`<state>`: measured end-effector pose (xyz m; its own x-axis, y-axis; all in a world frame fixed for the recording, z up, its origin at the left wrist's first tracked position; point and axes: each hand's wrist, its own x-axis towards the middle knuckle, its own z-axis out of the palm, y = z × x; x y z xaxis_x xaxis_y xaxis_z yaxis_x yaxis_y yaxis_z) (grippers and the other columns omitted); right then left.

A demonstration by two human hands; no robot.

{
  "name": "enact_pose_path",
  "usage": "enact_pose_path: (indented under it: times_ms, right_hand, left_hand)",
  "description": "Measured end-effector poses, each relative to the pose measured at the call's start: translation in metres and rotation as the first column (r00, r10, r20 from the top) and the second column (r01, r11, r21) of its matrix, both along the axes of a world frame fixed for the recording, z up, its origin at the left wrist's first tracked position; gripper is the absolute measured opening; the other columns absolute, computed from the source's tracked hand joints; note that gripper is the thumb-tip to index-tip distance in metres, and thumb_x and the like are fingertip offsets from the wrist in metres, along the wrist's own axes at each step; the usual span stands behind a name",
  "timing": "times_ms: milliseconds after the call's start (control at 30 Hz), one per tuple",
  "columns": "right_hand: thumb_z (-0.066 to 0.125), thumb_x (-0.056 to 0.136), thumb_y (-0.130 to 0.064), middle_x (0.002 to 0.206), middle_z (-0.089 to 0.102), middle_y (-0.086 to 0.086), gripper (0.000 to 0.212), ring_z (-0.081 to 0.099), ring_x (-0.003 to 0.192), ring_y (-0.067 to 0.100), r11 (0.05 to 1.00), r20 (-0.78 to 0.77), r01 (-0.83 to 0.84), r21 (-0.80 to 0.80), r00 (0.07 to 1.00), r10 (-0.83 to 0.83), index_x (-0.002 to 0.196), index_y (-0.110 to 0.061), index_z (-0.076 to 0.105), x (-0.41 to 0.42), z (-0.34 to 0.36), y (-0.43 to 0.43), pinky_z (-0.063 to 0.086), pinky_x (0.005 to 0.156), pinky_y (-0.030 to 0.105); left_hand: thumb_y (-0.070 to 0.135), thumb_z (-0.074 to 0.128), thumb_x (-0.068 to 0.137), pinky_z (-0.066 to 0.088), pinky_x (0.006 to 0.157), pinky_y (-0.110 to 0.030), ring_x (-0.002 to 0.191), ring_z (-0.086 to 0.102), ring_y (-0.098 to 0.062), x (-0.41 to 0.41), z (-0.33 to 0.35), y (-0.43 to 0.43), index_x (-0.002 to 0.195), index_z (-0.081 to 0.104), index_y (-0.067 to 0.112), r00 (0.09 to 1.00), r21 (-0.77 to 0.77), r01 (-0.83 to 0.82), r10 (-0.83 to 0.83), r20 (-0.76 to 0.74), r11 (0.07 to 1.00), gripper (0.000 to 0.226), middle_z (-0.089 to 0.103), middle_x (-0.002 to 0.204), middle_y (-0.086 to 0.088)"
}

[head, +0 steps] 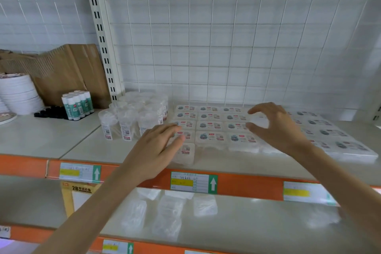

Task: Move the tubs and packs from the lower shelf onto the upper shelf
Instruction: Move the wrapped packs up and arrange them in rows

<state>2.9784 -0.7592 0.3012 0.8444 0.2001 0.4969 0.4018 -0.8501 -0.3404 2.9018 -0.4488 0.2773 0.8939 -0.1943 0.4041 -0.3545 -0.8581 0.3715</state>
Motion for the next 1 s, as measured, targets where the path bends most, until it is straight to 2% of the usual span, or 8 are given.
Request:
enact_pose_path:
  times_ms: [133,267,400,533,667,800,867,1000]
  right_hand:
    - [0.074,0.081,-0.046,0.139,0.052,0.004,0.05,0.045,0.129,0.026,0.989,-0.158,0.135,-0.052,0.977,-0.142,0.123,-0.025,0.059,0.006,-0.003,-0.035,0.036,0.105,0.042]
    - [0.075,0.082,-0.042,0.138,0.054,0.005,0.05,0.05,0.125,0.026,0.988,-0.226,0.144,-0.048,0.962,-0.152,0.126,-0.024,0.058,0.007,-0.011,-0.045,0.04,0.098,0.038]
    - [0.08,0.077,-0.038,0.123,0.061,0.0,0.055,0.056,0.108,0.018,0.994,-0.171,0.111,0.022,0.98,-0.106,0.125,-0.022,0.059,0.005,-0.013,-0.045,0.042,0.086,0.03]
    - [0.084,0.071,-0.04,0.115,0.06,-0.012,0.055,0.056,0.103,0.004,0.992,-0.113,-0.044,0.119,0.992,0.058,0.119,-0.034,0.057,-0.004,-0.01,-0.032,0.047,0.088,0.025]
    - [0.086,0.07,-0.033,0.111,0.058,-0.025,0.053,0.051,0.102,-0.015,0.963,-0.02,-0.208,0.173,0.976,0.215,0.111,-0.043,0.054,-0.018,0.001,-0.008,0.041,0.079,0.003]
    - [0.088,0.068,-0.033,0.111,0.059,-0.025,0.055,0.053,0.105,-0.011,0.927,0.031,-0.331,0.174,0.943,0.331,0.11,-0.042,0.054,-0.026,0.005,0.014,0.041,0.082,0.006]
    - [0.088,0.067,-0.032,0.111,0.06,-0.021,0.056,0.053,0.105,-0.009,0.915,0.028,-0.357,0.189,0.933,0.358,0.11,-0.043,0.054,-0.026,0.006,0.02,0.039,0.083,0.006]
    - [0.078,0.071,-0.049,0.114,0.06,-0.023,0.054,0.056,0.102,-0.01,0.848,-0.086,-0.272,0.454,0.934,0.346,0.118,-0.034,0.056,-0.031,0.01,0.03,0.045,0.083,0.009]
  left_hand:
    - [0.059,0.028,0.1,0.021,0.107,-0.021,0.137,0.035,-0.006,0.013,0.008,-0.03,0.14,0.051,0.026,0.999,-0.003,0.053,-0.053,-0.007,0.999,0.056,0.047,0.145,0.013]
    - [0.049,0.033,0.102,0.023,0.111,-0.025,0.137,0.036,-0.007,0.022,0.013,-0.055,0.142,0.049,0.022,0.996,0.069,0.085,-0.083,-0.026,0.994,0.05,0.047,0.147,0.009]
    - [0.051,0.035,0.102,0.03,0.112,-0.03,0.136,0.039,-0.011,0.03,0.013,-0.064,0.142,0.048,0.025,0.991,0.017,0.097,-0.095,-0.092,0.995,0.05,0.047,0.146,0.009]
    - [0.043,0.042,0.102,0.035,0.099,-0.02,0.125,0.049,-0.006,0.035,0.019,-0.072,0.138,0.053,0.021,0.98,-0.181,0.111,-0.138,-0.142,0.977,0.044,0.054,0.14,0.006]
    - [0.047,0.042,0.101,0.04,0.093,-0.019,0.117,0.055,-0.005,0.035,0.029,-0.078,0.134,0.055,0.02,0.961,-0.352,0.086,-0.171,-0.216,0.932,0.045,0.059,0.134,0.006]
    - [0.051,0.047,0.098,0.05,0.085,-0.026,0.098,0.065,-0.012,0.035,0.036,-0.08,0.128,0.056,0.025,0.929,-0.54,0.004,-0.203,-0.31,0.842,0.04,0.063,0.111,0.008]
    - [0.037,0.056,0.098,0.057,0.086,-0.034,0.097,0.068,-0.021,0.035,0.039,-0.078,0.128,0.059,0.019,0.917,-0.663,-0.033,-0.241,-0.317,0.748,0.035,0.065,0.112,0.0]
    - [0.016,0.061,0.096,0.058,0.071,-0.026,0.094,0.069,-0.019,0.031,0.042,-0.073,0.127,0.06,0.012,0.914,-0.78,-0.023,-0.302,-0.269,0.625,0.031,0.067,0.108,-0.008]
